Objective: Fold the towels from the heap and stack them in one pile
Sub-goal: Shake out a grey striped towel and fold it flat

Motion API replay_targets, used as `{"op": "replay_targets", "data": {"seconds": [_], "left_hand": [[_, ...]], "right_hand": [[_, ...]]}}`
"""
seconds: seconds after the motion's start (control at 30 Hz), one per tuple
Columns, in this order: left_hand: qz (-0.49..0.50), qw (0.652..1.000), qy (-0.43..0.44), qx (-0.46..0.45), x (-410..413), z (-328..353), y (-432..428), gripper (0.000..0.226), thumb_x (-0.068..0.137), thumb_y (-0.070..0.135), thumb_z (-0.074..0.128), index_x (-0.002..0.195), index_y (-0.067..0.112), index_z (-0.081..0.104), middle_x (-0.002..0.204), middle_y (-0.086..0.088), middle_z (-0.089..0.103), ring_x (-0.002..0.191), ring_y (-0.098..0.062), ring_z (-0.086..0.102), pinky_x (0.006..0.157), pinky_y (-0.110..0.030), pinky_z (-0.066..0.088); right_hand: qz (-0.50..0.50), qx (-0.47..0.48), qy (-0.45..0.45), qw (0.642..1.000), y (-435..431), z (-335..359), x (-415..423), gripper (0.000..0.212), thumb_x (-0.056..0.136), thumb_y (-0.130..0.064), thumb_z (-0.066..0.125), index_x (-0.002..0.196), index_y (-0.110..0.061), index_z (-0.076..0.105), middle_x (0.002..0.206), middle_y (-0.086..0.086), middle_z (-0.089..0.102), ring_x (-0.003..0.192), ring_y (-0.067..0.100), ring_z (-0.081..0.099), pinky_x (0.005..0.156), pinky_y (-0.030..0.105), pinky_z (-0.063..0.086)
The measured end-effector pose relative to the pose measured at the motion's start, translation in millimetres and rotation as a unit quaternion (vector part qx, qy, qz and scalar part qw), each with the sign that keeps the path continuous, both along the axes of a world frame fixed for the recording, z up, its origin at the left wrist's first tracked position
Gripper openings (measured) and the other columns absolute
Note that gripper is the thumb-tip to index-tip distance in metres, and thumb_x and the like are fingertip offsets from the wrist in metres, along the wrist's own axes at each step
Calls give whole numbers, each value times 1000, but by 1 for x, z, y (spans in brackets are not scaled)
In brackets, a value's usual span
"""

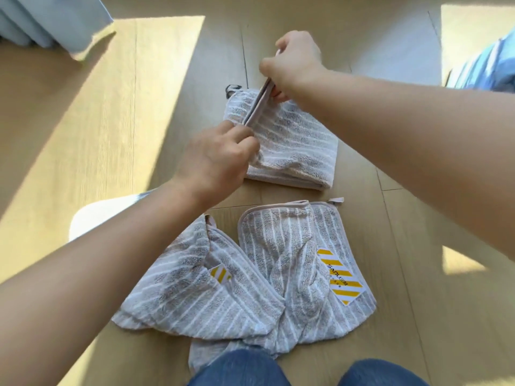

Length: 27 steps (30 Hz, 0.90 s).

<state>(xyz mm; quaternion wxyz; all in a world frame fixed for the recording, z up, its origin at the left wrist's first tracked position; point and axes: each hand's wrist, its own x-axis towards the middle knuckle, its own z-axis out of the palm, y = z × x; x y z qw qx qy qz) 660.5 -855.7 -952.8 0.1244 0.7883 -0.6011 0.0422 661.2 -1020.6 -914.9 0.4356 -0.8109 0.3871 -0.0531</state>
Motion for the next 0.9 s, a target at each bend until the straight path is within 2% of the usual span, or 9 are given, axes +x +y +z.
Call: {"op": "replay_targets", "data": {"seconds": [0.1,0.17,0.23,0.4,0.5,0.57,0.63,0.73,0.9], "left_hand": [[15,1000,5,16,9,-14,9,24,71,8,43,73,6,67,79,-8,70,66,-29,64,44,-30,50],[30,999,14,43,13,-22,13,24,72,11,44,73,6,67,77,-9,69,66,-30,63,44,-33,51],[40,996,22,75,16,-30,20,30,71,17,40,70,6,68,73,-8,69,63,-29,62,44,-32,50],[59,995,28,79,20,-33,29,37,67,17,36,72,9,72,75,-9,71,67,-32,64,58,-35,51],[123,990,43,48,18,-23,13,48,74,22,34,99,1,69,105,-17,68,98,-38,61,82,-45,47],[133,988,58,54,11,-18,-6,62,80,29,22,123,0,56,131,-19,55,123,-37,48,100,-47,37],[125,985,75,87,3,-20,-30,56,92,30,21,141,5,34,150,-13,30,141,-28,24,114,-40,19],[122,976,114,143,-2,-37,-61,51,101,23,22,148,11,10,158,-4,5,146,-17,1,117,-30,2],[192,957,108,191,7,-64,-59,58,99,38,20,149,17,1,158,-3,-7,145,-16,-8,117,-32,-6]], "right_hand": [[20,11,-1,1000,8,-12,10,41,86,-10,53,126,-5,46,104,11,55,91,27,64,76,40,57],[50,77,-21,996,12,-17,11,47,90,-11,49,136,-8,36,100,9,55,73,16,60,68,29,56],[72,85,-31,993,14,-23,7,47,93,-13,45,138,-9,33,102,5,50,67,10,54,63,24,49],[85,-171,10,982,0,-37,-27,42,90,-12,39,132,-11,44,126,6,49,113,18,48,90,26,35],[92,-271,60,956,-8,-48,-57,49,90,-13,39,139,-10,35,140,9,37,130,22,34,104,31,25],[108,-288,102,946,-8,-58,-71,54,92,-13,36,144,-8,23,151,8,24,140,21,20,112,31,15],[138,-282,136,940,-3,-67,-77,57,95,-14,32,147,-7,12,156,6,9,145,19,6,116,32,6],[191,-272,154,930,7,-79,-77,57,97,-19,28,148,-9,4,158,5,-3,145,17,-4,117,32,-4],[211,-288,210,910,8,-97,-79,60,98,-40,19,148,-14,-2,157,5,-10,145,17,-11,116,36,-9]]}}
